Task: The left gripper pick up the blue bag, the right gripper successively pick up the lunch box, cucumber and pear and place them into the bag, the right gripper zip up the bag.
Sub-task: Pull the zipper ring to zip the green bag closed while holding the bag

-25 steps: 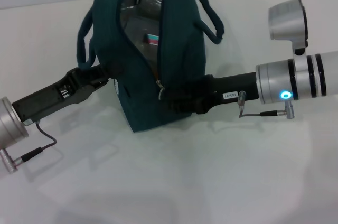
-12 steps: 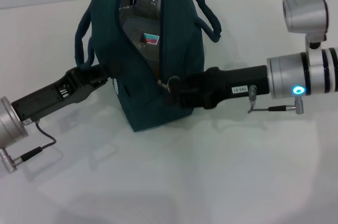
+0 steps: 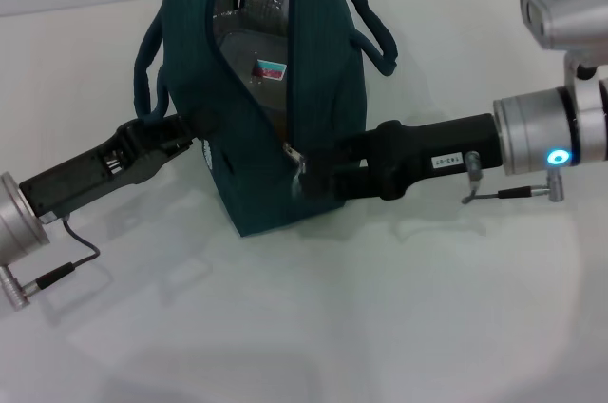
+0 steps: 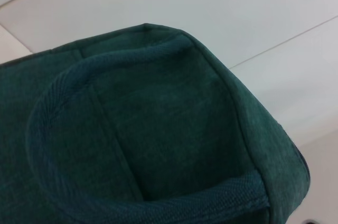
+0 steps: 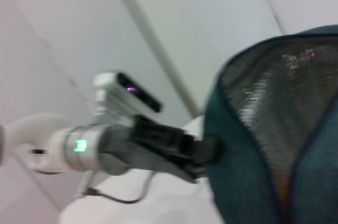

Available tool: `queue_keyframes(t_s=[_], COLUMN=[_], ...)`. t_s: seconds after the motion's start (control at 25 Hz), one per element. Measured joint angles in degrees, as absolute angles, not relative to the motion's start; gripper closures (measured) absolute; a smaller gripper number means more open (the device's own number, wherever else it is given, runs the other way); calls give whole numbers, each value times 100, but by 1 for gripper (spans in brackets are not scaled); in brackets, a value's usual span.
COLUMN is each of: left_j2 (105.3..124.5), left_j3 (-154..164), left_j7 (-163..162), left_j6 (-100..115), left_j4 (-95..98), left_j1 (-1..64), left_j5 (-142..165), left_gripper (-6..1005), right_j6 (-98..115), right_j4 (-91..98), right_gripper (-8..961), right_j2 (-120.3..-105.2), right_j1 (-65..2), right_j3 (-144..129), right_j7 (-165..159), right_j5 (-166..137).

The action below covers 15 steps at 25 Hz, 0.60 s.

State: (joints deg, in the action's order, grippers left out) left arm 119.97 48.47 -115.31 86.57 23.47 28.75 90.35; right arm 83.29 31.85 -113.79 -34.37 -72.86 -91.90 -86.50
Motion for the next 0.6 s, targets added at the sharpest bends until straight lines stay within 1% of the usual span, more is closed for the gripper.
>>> queue_keyframes(t_s=[0.08, 0.2, 0.6], left_j2=[11997, 11997, 12004], left_j3=[4846, 4854, 4875], left_j7=[-11531, -11531, -11531], left_j6=[8657, 8657, 8657], left_j4=[2347, 2347, 2347], left_j1=[2875, 2877, 2854], left_j5=[9035, 9035, 9037], left_gripper=[922, 922, 922], right_j6=[8460, 8414, 8213], right_j4=[3191, 3195, 3221], right_gripper=[496, 496, 497], right_j2=[-11320, -11293, -11289], right_j1=[-3493, -3504, -3385], right_j3=[-7305, -7294, -7222], right_j7=[-9391, -9543, -9566], right_j5=[-8754, -8898, -8974])
